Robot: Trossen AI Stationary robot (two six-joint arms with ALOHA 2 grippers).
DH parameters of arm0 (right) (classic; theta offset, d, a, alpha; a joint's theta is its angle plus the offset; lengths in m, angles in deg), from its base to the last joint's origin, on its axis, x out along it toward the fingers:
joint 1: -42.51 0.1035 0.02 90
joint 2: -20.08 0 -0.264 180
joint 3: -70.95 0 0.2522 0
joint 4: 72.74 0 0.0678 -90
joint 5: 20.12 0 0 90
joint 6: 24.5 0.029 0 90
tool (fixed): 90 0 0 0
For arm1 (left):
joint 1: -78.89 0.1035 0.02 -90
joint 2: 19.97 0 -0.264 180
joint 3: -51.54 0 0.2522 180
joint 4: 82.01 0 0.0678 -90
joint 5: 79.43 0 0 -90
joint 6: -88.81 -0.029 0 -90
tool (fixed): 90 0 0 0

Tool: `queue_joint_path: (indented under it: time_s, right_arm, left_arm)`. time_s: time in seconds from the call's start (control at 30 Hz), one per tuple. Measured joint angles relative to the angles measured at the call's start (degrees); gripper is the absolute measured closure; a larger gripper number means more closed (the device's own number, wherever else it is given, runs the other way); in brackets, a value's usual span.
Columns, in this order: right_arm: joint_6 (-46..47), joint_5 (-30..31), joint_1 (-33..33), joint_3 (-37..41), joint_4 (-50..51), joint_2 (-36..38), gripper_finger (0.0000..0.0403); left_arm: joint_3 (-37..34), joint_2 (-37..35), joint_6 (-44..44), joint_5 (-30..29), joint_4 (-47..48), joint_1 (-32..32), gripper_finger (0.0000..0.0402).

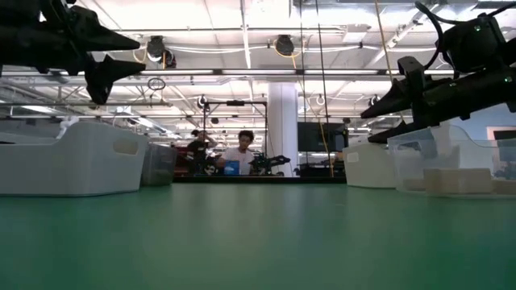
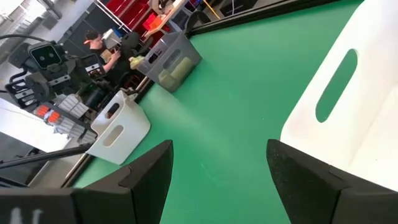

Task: Sort & place blocks by color
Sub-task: Return to Home Position

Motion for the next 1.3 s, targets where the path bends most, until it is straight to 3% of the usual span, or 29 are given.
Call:
queue_joint_path:
  time_s: [0.67,0.87,1.1,1.3]
  right_arm:
    - [-9.21,0.26,0.00,0.13,-0.44,0.01,0.0154]
    - [-11.09,1.73,-0.02,0.15,-0.44,0.02,0.0154]
    - [-12.31,1.88,-0.07,0.20,0.07,0.02,0.0154]
    - [-14.46,8.77,-0.13,0.20,4.25,0.02,0.0154]
  left_arm:
    - [-0.34,1.14,-3.95,-8.73,-2.15,-7.62,0.0215]
    - [-6.10,1.17,-4.39,-9.32,-15.32,-7.66,0.0215]
    - [-5.27,1.14,-10.45,-10.19,-16.29,-7.52,0.0215]
    - [-5.27,1.14,-15.98,-11.24,-16.23,-6.70,0.0215]
